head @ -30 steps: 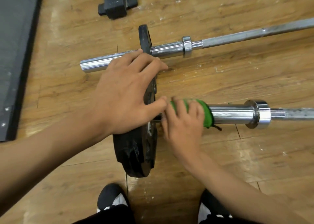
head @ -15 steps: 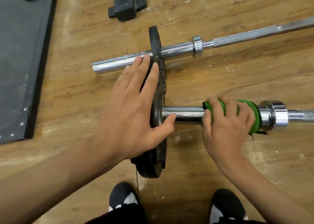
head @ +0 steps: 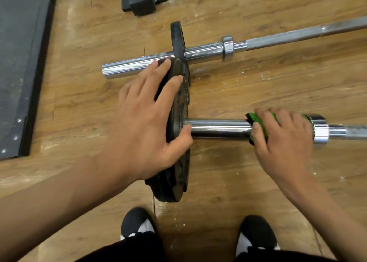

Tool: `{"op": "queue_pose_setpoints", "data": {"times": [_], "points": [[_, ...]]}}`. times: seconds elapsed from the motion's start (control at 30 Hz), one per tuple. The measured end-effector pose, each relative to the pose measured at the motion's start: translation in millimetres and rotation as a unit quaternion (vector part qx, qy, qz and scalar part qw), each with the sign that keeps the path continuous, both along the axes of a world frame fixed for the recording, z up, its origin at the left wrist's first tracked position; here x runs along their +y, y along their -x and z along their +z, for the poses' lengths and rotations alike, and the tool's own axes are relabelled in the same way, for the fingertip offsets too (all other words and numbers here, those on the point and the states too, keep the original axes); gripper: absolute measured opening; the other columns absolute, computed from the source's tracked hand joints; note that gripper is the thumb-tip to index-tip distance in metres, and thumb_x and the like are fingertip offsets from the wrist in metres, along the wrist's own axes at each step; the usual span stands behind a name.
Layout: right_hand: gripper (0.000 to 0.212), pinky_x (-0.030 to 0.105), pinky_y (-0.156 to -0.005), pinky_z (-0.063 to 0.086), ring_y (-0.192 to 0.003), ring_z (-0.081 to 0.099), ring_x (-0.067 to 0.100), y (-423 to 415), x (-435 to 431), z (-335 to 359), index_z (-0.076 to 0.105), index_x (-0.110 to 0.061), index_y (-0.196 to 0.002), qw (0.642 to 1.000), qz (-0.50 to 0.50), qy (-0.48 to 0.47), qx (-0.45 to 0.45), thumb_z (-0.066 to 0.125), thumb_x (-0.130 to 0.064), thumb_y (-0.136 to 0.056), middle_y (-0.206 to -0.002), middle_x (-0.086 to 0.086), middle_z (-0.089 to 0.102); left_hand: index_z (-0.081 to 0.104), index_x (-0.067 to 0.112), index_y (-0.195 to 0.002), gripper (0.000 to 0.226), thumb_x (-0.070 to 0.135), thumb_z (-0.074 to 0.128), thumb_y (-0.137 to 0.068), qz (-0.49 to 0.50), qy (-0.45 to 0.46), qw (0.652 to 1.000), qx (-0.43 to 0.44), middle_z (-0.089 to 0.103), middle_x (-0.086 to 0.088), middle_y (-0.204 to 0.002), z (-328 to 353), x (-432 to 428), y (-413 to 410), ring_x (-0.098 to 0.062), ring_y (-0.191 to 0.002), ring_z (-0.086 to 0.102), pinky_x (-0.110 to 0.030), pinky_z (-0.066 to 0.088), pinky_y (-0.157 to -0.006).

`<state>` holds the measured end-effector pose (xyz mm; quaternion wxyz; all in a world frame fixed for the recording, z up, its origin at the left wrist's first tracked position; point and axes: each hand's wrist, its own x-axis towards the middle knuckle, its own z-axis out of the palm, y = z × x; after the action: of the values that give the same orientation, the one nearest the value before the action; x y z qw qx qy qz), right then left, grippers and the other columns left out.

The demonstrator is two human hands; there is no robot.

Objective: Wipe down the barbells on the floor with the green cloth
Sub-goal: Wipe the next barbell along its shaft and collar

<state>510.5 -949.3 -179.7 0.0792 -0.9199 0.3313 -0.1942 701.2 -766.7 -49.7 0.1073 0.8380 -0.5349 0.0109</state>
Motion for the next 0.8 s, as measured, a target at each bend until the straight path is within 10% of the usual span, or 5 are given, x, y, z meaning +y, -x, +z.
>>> {"op": "queue_pose_setpoints", "data": {"times": [0.17,0.33,0.47,0.7,0.8], "points": [[0.031,0.043,-0.085,0.032,-0.091,0.053,0.031,-33.8,23.5,9.9,0.069,-0.009,-0.111,0.996,-0.080,-0.023,0.018,0.044,-0.027,-0.102,-0.102,0.014,0.067,0.054,0.002,-0.144,0.078,0.052,0.054,-0.084,-0.004,0.000,1.000,-0.011,0.039,-0.023,-0.161,-2.2,-2.4,5.4,-0.043,-0.151,0.033,-0.059,0.033,-0.116],[0.036,0.036,-0.069,0.031,-0.080,0.059,0.027,-84.6,64.0,18.0,0.065,-0.016,-0.110,0.996,0.029,-0.010,0.081,0.035,-0.034,-0.101,-0.095,0.005,0.067,0.053,0.000,-0.144,0.080,0.055,0.051,-0.085,-0.003,-0.003,1.000,-0.010,0.039,-0.024,-0.160,1.0,6.7,3.9,-0.043,-0.148,0.036,-0.058,0.033,-0.113],[0.033,0.041,-0.087,0.044,-0.099,0.061,0.028,-48.8,54.3,20.9,0.063,-0.021,-0.125,0.989,0.120,-0.045,0.080,0.042,-0.036,-0.106,-0.111,0.003,0.066,0.048,-0.001,-0.150,0.089,0.063,0.049,-0.088,-0.040,-0.036,0.998,-0.040,0.039,-0.029,-0.155,3.0,23.1,1.2,-0.049,-0.140,0.040,-0.061,0.037,-0.110],[0.037,0.047,-0.082,0.039,-0.089,0.056,0.038,15.3,11.2,21.9,0.067,-0.010,-0.109,0.990,-0.033,-0.053,0.125,0.037,-0.032,-0.103,-0.101,0.014,0.066,0.063,0.001,-0.139,0.076,0.060,0.051,-0.092,-0.179,-0.031,0.981,-0.072,0.053,-0.021,-0.106,25.6,19.5,-30.1,-0.035,-0.093,0.047,-0.052,0.043,-0.080],[0.040,0.045,-0.079,0.042,-0.087,0.059,0.036,-11.2,44.6,25.1,0.068,-0.010,-0.104,0.987,-0.004,-0.049,0.152,0.035,-0.032,-0.101,-0.097,0.013,0.068,0.065,0.005,-0.135,0.073,0.062,0.047,-0.094,-0.213,-0.055,0.974,-0.056,0.053,-0.020,-0.116,25.8,9.4,-26.4,-0.035,-0.100,0.047,-0.053,0.043,-0.083]]}}
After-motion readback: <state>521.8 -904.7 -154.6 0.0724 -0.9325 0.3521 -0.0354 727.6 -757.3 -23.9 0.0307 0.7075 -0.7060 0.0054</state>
